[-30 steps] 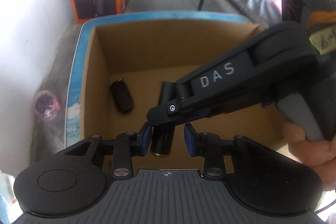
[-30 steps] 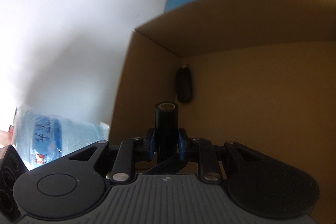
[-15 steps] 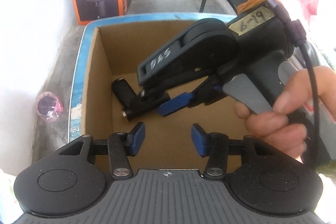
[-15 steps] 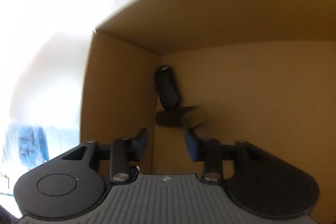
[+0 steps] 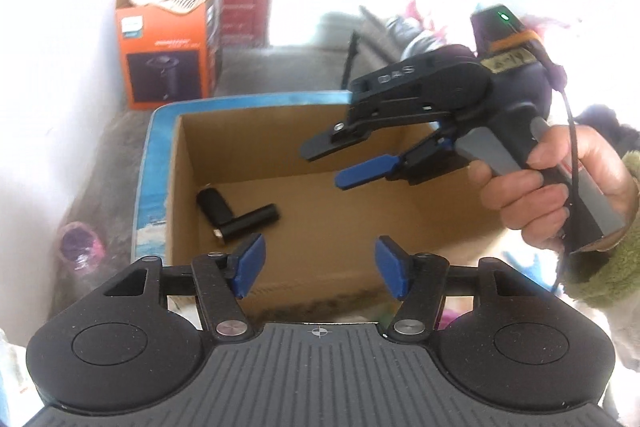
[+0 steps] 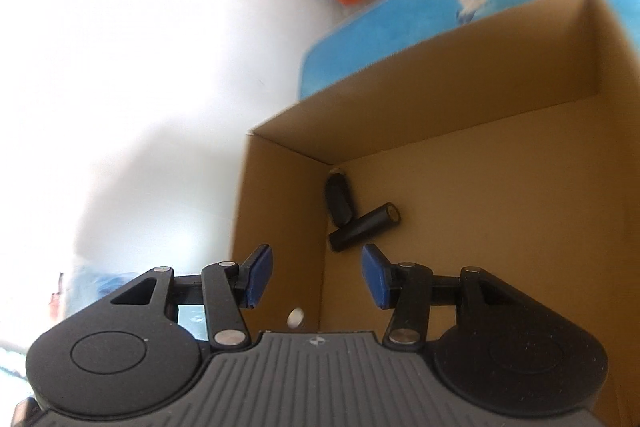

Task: Organize rigid objects
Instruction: 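Move the right gripper back to the pink dish, then grasp the green lip balm tube with the right gripper, then carry the green tube into the box and open the right gripper, then move the right gripper back to the pink dish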

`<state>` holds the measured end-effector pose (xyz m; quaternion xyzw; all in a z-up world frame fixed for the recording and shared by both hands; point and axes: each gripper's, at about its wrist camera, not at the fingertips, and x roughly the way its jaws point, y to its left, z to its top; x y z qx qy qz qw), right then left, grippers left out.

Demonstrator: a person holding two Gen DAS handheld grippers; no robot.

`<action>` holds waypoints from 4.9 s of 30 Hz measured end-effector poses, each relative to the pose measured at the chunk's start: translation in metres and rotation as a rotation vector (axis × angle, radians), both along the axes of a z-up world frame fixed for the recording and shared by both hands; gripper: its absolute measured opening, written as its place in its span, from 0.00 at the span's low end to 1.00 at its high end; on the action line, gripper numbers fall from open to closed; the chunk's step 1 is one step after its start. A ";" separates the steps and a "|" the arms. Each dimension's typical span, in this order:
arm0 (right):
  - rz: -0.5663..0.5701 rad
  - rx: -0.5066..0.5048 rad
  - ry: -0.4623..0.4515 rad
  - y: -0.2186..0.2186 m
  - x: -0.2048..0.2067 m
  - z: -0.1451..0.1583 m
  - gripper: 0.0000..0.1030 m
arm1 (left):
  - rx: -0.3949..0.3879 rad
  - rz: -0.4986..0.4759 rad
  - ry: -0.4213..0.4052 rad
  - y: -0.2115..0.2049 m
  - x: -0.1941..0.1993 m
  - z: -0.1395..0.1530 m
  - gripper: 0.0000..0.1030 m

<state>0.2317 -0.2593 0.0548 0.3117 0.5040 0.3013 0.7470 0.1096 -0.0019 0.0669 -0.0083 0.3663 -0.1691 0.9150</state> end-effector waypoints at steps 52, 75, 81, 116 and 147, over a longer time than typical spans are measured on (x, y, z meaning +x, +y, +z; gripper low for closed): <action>-0.147 -0.099 0.126 -0.059 -0.135 -0.106 0.37 | 0.091 -0.237 0.065 -0.113 -0.065 -0.101 0.31; -0.135 -0.165 -0.087 -0.036 -0.155 -0.045 0.16 | -0.001 -0.207 0.013 -0.094 -0.074 -0.062 0.20; -0.110 -0.134 -0.240 -0.024 -0.155 0.010 0.16 | -0.023 -0.169 -0.100 -0.075 -0.078 -0.015 0.20; 0.015 -0.122 0.150 0.102 0.132 -0.079 0.19 | 0.107 0.069 0.265 -0.006 0.167 -0.046 0.23; -0.082 -0.050 -0.231 -0.045 -0.069 0.027 0.50 | -0.017 -0.081 -0.054 -0.006 -0.023 0.010 0.72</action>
